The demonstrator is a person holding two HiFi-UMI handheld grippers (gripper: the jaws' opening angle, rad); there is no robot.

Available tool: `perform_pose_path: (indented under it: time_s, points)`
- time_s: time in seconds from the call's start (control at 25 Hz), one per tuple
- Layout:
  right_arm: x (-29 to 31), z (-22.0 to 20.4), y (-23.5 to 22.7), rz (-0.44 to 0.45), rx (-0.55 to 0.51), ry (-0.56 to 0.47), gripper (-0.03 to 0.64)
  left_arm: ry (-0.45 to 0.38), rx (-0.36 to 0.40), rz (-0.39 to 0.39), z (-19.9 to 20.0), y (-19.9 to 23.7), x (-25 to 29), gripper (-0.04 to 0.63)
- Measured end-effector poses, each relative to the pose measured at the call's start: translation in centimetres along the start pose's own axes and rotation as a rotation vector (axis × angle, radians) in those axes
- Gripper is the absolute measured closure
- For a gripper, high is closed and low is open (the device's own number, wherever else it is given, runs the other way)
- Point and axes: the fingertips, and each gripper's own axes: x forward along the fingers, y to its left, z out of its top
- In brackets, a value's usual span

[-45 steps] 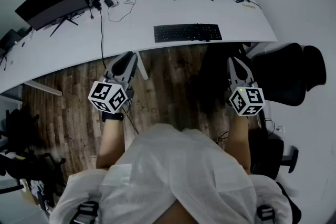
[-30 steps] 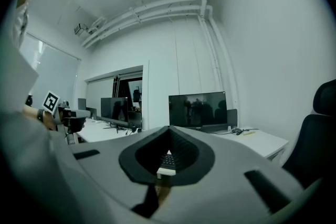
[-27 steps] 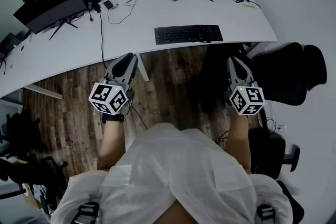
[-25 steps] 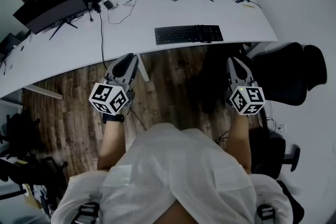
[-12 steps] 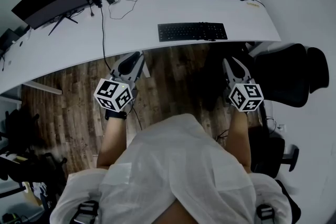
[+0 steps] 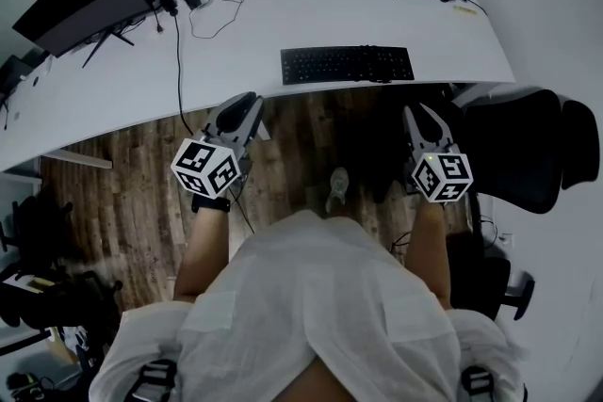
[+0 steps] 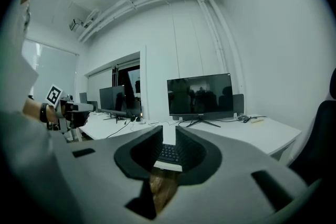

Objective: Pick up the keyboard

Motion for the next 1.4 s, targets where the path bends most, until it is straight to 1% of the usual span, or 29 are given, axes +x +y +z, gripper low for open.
perform_pose_path:
  time_s: [0.2, 0.4, 0.48, 0.56, 0.72, 0.76, 0.92, 1.04, 1.12, 1.24, 1.36, 1.4]
  points:
    - [4.0, 0.3, -3.7, 0.032, 0.016, -0.012, 0.545, 0.028, 0.014, 0.027, -0.5, 1.4, 4.6, 0.541]
    - [8.2, -0.3, -7.5, 0.042, 0.015, 0.041, 0.532, 0.077, 0.012, 0.039, -1.3, 2.5, 9.8, 0.541]
    - [9.9, -0.8, -9.1, 0.051, 0.025, 0.071, 0.518, 0.101, 0.001, 0.055, -1.8, 3.3, 11.9, 0.541]
    - [11.4, -1.6, -10.7, 0.064, 0.033, 0.109, 0.491, 0.130, -0.011, 0.071, -2.6, 3.9, 13.9, 0.541]
    - [14.3, -4.1, -13.8, 0.095, 0.056, 0.207, 0.432, 0.204, -0.034, 0.113, -4.9, 5.2, 17.4, 0.541]
    - [15.1, -4.8, -14.5, 0.102, 0.056, 0.232, 0.426, 0.220, -0.040, 0.125, -5.5, 5.6, 18.1, 0.541]
    - [17.9, -7.4, -16.6, 0.130, 0.043, 0.323, 0.402, 0.267, -0.067, 0.169, -7.4, 7.2, 20.5, 0.541]
    - [19.7, -9.1, -17.8, 0.144, 0.049, 0.369, 0.382, 0.297, -0.086, 0.207, -8.8, 8.5, 21.9, 0.540]
    - [20.7, -10.3, -18.6, 0.150, 0.059, 0.400, 0.356, 0.324, -0.101, 0.235, -10.0, 9.2, 22.5, 0.538]
    - [21.8, -12.2, -19.8, 0.159, 0.078, 0.462, 0.319, 0.383, -0.126, 0.274, -12.0, 10.0, 23.3, 0.511]
    - [22.6, -14.1, -20.9, 0.166, 0.081, 0.533, 0.275, 0.446, -0.143, 0.304, -13.8, 10.6, 24.4, 0.438]
    - [22.9, -14.8, -21.1, 0.168, 0.077, 0.558, 0.265, 0.462, -0.145, 0.314, -14.3, 10.7, 24.7, 0.427]
